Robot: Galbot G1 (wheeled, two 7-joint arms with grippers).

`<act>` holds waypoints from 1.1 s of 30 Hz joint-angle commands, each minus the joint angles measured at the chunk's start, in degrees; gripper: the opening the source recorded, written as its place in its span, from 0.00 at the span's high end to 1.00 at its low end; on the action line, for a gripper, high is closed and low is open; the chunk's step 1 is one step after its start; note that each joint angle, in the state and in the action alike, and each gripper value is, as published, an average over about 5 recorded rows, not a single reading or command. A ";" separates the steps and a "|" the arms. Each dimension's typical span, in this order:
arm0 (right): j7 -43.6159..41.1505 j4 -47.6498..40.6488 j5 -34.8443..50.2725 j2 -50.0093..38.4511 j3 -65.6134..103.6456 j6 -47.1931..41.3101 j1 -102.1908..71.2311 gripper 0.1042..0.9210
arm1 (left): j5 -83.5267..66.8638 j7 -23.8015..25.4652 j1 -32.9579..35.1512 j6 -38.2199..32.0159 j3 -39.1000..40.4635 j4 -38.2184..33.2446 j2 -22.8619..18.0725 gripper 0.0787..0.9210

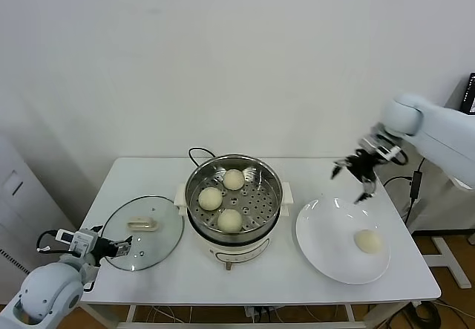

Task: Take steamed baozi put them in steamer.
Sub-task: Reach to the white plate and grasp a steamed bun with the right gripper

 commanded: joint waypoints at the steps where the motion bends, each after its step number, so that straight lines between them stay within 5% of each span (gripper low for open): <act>1: 2.40 -2.03 -2.77 -7.59 6.20 -4.76 -13.12 0.12 | -0.01 -0.05 -0.12 0.39 0.06 -0.02 -0.10 0.12; 27: 8.01 -10.84 -13.50 -0.31 19.99 -4.10 -28.98 0.12 | 0.08 -0.10 -0.23 0.29 0.22 0.23 -0.31 0.12; 33: 9.29 -11.39 -15.00 0.35 21.93 -5.04 -30.49 0.20 | 0.13 -0.14 -0.33 0.36 0.36 -0.02 -0.66 0.12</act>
